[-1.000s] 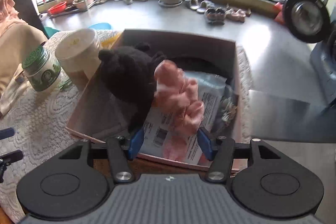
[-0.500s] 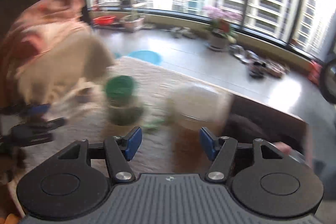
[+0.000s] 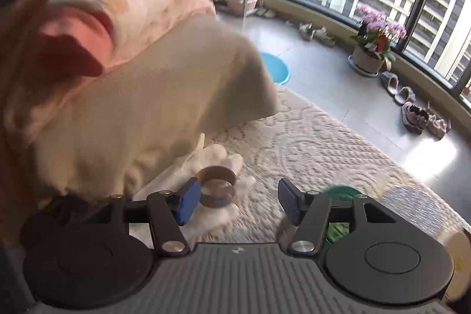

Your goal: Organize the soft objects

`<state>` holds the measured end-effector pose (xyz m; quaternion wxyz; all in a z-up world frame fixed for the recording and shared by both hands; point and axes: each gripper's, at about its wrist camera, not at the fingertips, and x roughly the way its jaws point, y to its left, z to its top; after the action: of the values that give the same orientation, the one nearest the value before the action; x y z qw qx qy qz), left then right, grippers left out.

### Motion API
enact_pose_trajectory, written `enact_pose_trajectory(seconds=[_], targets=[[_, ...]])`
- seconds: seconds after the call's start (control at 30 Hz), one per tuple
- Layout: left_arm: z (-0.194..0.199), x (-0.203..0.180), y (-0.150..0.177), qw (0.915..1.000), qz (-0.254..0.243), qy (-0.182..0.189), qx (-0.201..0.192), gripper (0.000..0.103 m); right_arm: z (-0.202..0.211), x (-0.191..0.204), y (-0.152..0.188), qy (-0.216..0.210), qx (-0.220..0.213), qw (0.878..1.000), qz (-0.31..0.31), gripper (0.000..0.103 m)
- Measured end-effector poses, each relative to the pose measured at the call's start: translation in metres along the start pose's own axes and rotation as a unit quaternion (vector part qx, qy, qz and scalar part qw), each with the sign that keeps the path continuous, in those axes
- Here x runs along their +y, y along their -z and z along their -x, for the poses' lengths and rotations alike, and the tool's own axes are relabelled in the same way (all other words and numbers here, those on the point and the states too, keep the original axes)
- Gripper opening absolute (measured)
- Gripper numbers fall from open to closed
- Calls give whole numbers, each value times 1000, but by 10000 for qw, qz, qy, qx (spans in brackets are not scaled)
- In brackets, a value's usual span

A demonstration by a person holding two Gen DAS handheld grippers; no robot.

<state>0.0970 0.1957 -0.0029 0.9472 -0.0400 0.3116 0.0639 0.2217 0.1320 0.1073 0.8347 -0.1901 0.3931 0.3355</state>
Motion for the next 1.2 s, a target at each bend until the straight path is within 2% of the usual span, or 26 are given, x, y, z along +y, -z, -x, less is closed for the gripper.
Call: enact_pose_trajectory(seconds=[0.2, 0.37, 0.4, 0.43, 0.5, 0.63, 0.83, 1.0, 1.2], targets=[[8, 15, 3, 9984, 380, 397, -114, 86, -40, -1, -18, -583, 250, 9977, -245, 59], [12, 21, 6, 9970, 463, 622, -92, 85, -72, 9, -18, -622, 629, 9960, -145, 58], [14, 22, 6, 9966, 483, 663, -89, 84, -73, 10, -14, -563, 628, 9964, -64, 54], [15, 23, 7, 9962, 509, 698, -86, 82, -72, 11, -11, -525, 642, 9965, 79, 47], [20, 26, 9, 9952, 577, 786, -87, 76, -68, 12, -4, -445, 679, 9962, 317, 42], [31, 23, 8, 9933, 561, 998, -147, 74, -47, 5, 8, -613, 672, 9950, 410, 43], [36, 17, 7, 9940, 394, 1014, -150, 74, -17, 6, 27, -705, 731, 9933, 552, 42], [37, 14, 8, 9924, 304, 1189, -76, 74, 5, -7, 54, -757, 865, 9928, 326, 41], [29, 10, 7, 9943, 277, 1018, -134, 74, 23, -24, 90, -433, 791, 9959, -8, 41]])
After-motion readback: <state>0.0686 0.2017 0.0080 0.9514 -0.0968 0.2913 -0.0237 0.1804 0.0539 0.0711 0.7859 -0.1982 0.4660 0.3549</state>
